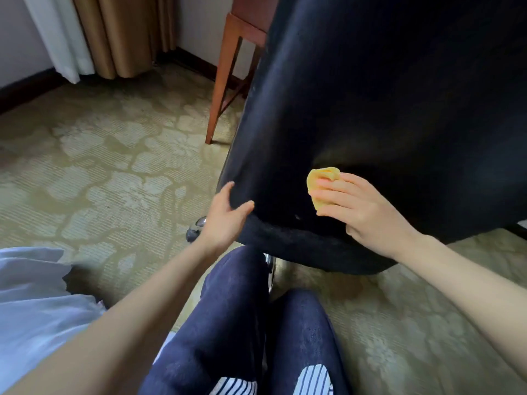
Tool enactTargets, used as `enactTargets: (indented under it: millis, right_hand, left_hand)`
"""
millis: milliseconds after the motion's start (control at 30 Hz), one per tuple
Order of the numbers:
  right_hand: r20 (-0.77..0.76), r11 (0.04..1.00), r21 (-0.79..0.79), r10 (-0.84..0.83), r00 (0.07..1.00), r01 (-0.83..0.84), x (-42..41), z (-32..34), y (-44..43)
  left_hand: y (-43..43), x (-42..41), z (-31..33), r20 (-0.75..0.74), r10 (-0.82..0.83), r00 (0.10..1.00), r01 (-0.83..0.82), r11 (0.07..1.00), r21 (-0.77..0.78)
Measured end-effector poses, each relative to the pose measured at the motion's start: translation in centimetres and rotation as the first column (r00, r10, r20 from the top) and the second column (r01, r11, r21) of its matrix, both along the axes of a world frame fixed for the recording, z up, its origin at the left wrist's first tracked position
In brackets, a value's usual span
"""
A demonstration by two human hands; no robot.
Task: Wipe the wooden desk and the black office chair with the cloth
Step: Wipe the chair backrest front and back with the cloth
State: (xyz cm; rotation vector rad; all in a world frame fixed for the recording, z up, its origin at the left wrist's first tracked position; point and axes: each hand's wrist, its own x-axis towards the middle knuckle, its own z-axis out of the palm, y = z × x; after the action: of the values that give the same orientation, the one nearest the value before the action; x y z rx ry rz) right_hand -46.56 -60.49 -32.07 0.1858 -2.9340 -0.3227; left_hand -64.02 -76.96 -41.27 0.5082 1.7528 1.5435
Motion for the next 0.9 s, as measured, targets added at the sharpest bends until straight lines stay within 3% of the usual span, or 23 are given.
enactTargets:
  millis: [67,133,233,367,533,633,700,800,900]
  right_hand:
    - [-0.077,0.996,-0.092,-0.014,0.997,0.007,-0.9,0.6,-1.7]
    - [-0.128,0.987,-0.158,-0.015,0.992,-0.005,-1.9,0.7,-4.0]
    - [-0.184,0.969,-0.246,-0.041,0.982,-0.006,-3.0,0.5,-6.8]
    - [-0.205,0.866,-0.494,-0.208,0.956,0.082,-3.6,0.5,-10.0]
    - [0.02,0.624,-0.753,-0.293,0.956,0.207,-3.2,1.1,-13.4]
    - [-0.005,0.364,-0.915,-0.441,0.897,0.174,-2.3,0.9,-13.9]
    - [0.082,0.058,-0.988,-0.591,0.803,0.144,-1.7,0.3,-14.3]
    - [0.313,-0.45,-0.892,-0.557,0.77,0.037,-1.1,-0.9,-16.0]
    - [0.384,-0.67,-0.741,-0.475,0.792,-0.042,-1.0,-2.4,-17.8]
  left_hand:
    - [-0.5,2.0,1.3,0.137,-0.132,0.982,0.129,0.991,0.037]
    - [-1.2,3.6,3.1,0.336,-0.277,0.9,0.223,0.956,0.19]
    - [-2.3,4.5,4.7,0.54,-0.318,0.779,0.106,0.916,0.387]
    - [-3.9,4.0,5.6,0.583,-0.325,0.745,0.025,0.886,0.463]
    - [-5.7,3.4,6.0,0.556,-0.316,0.768,0.068,0.905,0.421]
    - [-6.7,3.1,5.9,0.521,-0.317,0.793,0.12,0.919,0.376]
    - [-7.1,3.0,6.1,0.495,-0.332,0.803,0.144,0.914,0.379]
    - [-7.1,3.0,6.3,0.358,-0.337,0.871,0.229,0.922,0.311]
    - [-6.9,2.9,6.4,0.171,-0.355,0.919,0.322,0.927,0.192]
